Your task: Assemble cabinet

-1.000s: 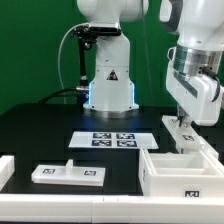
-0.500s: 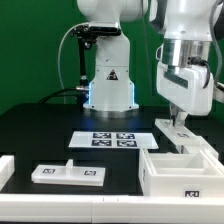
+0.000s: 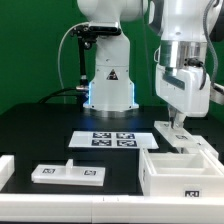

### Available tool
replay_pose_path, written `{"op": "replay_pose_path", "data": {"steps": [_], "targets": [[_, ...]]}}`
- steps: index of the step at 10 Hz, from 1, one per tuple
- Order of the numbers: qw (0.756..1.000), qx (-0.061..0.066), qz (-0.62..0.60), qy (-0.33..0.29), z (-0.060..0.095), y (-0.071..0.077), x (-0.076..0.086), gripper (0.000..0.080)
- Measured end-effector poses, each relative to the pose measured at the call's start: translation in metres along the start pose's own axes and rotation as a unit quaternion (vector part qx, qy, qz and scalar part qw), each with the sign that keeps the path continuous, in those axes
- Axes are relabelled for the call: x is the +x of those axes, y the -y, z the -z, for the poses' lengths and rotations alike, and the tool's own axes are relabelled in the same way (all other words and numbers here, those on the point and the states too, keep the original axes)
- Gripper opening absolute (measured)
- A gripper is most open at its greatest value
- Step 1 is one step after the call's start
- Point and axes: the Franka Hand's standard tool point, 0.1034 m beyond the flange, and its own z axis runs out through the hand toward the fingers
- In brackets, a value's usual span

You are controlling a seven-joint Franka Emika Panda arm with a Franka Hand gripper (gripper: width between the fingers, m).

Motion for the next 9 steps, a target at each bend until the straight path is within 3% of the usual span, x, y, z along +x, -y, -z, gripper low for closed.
{"op": "replay_pose_path", "data": {"steps": [2,4,7,9], "targets": [[1.0,0.0,-0.02,0.003,-0.004,0.004,0.002,0.0064],[0.999,0.011,-0.032,0.011,0.001,0.013,0.009,0.0064],[0.999,0.01,-0.032,0.011,-0.002,0.013,0.008,0.0064],[0.999,0.017,-0.041,0.013,-0.001,0.024,0.01,0.0064]]}}
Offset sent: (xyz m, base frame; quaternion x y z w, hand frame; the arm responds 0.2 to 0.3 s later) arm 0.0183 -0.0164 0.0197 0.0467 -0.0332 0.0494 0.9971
